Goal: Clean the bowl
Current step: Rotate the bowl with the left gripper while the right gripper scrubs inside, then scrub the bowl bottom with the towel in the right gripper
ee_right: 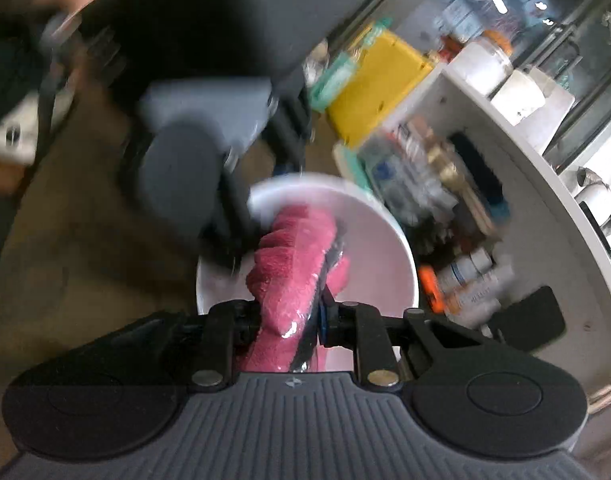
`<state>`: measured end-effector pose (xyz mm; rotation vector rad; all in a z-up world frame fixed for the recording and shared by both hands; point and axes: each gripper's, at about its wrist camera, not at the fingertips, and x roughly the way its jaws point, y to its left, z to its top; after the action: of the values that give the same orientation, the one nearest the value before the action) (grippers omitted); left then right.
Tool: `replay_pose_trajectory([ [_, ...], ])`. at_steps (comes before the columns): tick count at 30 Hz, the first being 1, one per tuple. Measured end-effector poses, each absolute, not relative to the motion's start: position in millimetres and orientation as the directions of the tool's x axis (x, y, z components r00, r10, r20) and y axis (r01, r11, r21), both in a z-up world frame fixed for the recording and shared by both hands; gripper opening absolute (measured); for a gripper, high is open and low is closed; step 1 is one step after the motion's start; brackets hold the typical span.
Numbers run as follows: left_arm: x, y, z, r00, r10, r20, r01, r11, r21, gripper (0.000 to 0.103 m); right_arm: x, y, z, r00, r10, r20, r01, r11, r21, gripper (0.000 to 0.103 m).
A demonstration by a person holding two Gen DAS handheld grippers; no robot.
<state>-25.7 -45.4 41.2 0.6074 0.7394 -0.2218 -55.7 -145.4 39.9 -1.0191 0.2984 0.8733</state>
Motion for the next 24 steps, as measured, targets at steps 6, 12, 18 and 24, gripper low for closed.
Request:
replay_pose_trajectory([
  [6,-23,-55,40,0.77,-0.006,-0.639,0.33,0.86,0.389,0.071,-20,-159,38,0.703,0.41,-0.581,-0.71,0.461,-0.532,0.022],
  [12,-13,-51,23,0.776,-0.025,-0.63,0.189,0.962,0.195,0.078,-8,-180,32,0.674,0.445,-0.589,-0.718,0.584,-0.38,0.022],
  [18,-9,-40,10,0.774,-0.114,-0.622,0.097,0.993,-0.062,0.036,-18,-193,39,0.683,0.484,-0.547,-0.712,0.608,-0.351,0.022],
  [24,-17,-56,29,0.816,-0.032,-0.577,0.172,0.967,0.19,0.028,-35,-196,51,0.716,0.471,-0.515,-0.693,0.567,-0.446,0.022],
])
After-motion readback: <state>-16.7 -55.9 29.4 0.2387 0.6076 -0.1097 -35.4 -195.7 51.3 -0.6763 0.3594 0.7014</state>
